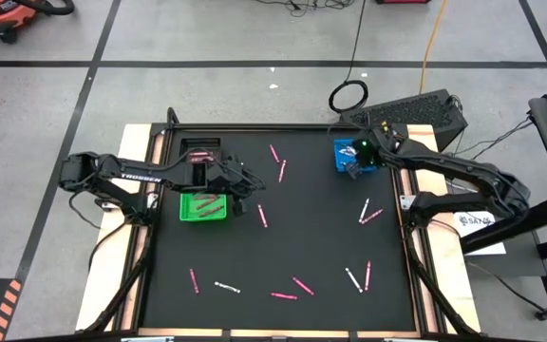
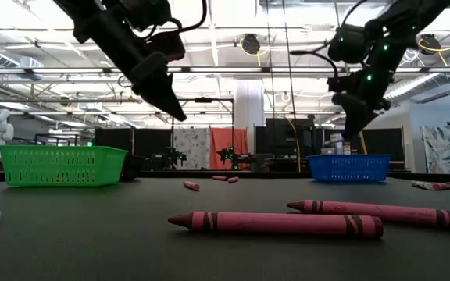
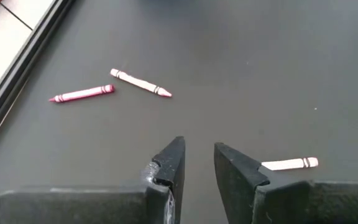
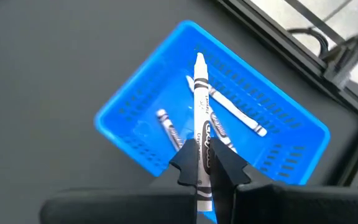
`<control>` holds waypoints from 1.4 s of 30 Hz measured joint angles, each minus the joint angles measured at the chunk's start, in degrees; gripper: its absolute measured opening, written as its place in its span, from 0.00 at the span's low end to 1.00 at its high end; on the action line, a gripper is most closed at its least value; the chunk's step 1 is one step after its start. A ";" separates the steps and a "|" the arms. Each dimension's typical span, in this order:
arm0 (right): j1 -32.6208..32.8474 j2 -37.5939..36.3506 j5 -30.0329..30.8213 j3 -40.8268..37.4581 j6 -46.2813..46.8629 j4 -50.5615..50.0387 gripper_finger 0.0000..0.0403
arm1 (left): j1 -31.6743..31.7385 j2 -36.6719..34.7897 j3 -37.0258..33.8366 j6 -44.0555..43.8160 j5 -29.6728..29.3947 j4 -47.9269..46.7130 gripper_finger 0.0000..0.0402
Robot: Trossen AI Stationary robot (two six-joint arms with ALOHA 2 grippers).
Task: Sort crayons
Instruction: Put the white crayon into the blue bin, then put the pink crayon into the black bin
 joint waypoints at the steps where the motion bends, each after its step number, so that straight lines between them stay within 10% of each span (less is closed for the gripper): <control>1: -0.62 0.36 -0.02 -0.23 -0.09 0.23 0.00 | -0.01 0.00 0.00 -0.01 0.01 0.11 0.23; 37: -0.81 9.66 -0.25 7.86 2.53 -2.57 0.25 | -0.04 0.00 0.00 -8.68 2.04 0.08 0.23; 42: 1.26 9.64 -11.72 11.69 5.11 -9.79 0.25 | -0.45 0.00 0.00 -13.46 4.47 -0.43 0.23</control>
